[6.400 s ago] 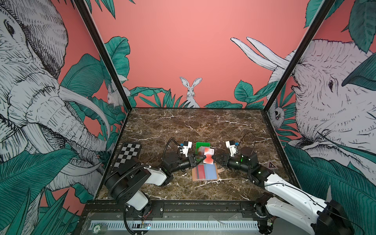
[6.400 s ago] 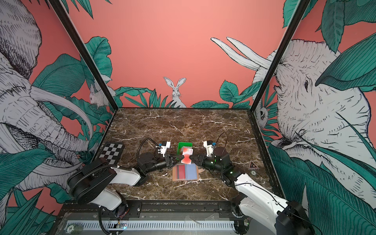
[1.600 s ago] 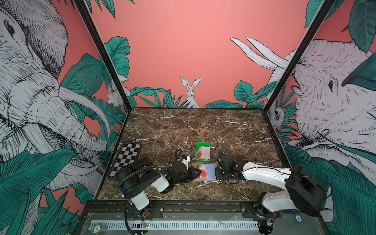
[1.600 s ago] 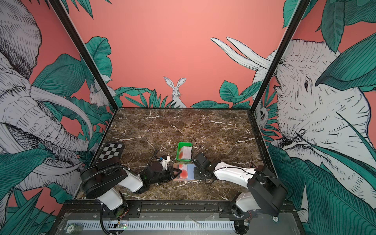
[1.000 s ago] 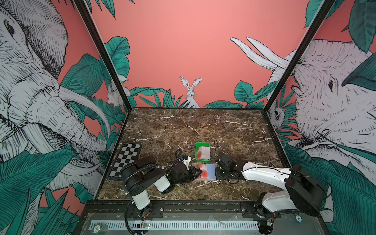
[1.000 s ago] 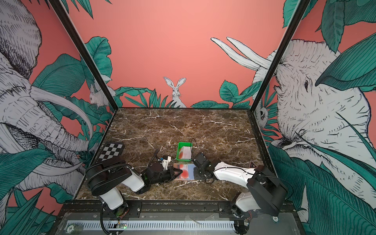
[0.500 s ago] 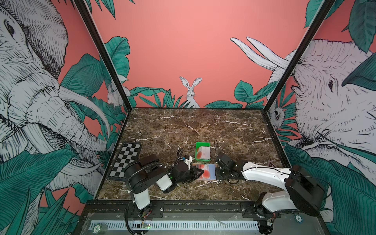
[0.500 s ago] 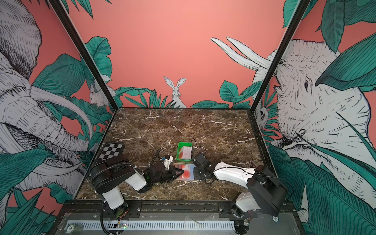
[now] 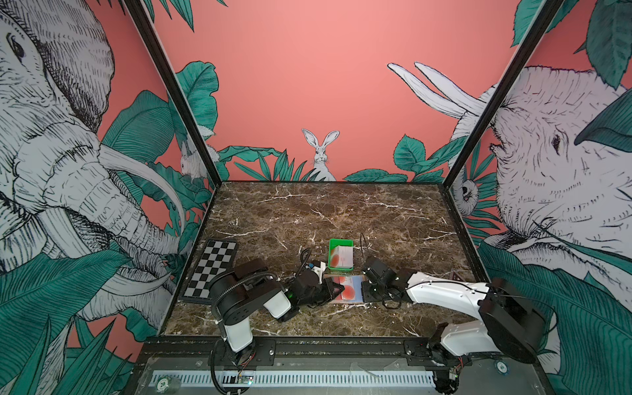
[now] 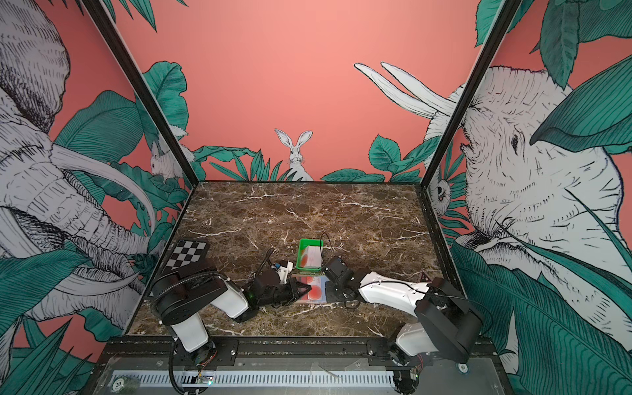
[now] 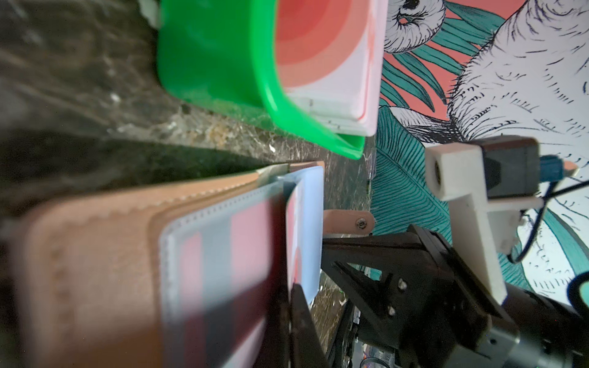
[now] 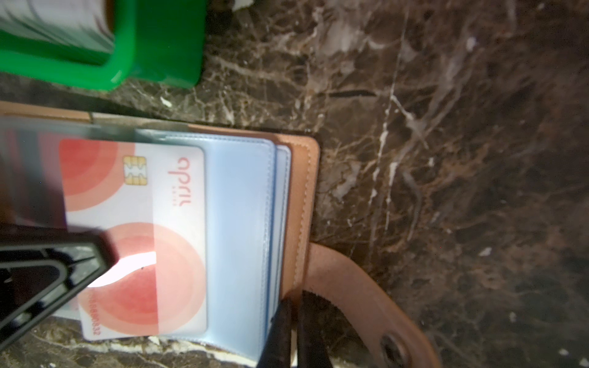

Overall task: Insert credit cards into a card holder
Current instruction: Insert the credit card into the card slot.

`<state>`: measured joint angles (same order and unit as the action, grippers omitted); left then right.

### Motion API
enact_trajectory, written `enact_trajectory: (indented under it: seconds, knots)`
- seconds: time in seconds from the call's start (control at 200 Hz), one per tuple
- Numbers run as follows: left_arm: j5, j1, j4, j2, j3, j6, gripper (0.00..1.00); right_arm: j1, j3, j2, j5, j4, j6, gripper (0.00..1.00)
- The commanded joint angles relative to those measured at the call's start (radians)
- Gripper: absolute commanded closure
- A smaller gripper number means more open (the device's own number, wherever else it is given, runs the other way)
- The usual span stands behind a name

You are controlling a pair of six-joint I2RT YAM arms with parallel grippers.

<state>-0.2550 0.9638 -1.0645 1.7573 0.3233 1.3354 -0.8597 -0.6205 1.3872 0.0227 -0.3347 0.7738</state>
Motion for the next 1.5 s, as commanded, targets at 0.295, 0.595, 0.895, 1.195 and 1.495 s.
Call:
enact_trajectory:
  seconds: [0.295,0.595,0.895,1.195,1.495]
  knots:
    - [0.019,0.011,0.155,-0.039,0.000,-0.022,0.93,-0.014,0.026,0.033,0.014,0.011,0.002,0.93]
    - [0.038,0.011,0.528,-0.192,0.068,-0.112,0.79,-0.015,0.024,0.020,0.007,0.003,0.004,0.93]
    - [0.077,0.023,0.876,-0.251,0.182,-0.216,0.63,-0.016,0.019,0.024,0.006,0.006,0.004,0.93]
    - [0.149,0.041,1.080,-0.296,0.254,-0.284,0.55,-0.018,0.018,0.032,0.008,0.012,0.004,0.93]
    - [0.093,0.050,0.939,-0.234,0.268,-0.271,0.59,-0.019,0.021,0.031,0.007,0.016,0.007,0.93]
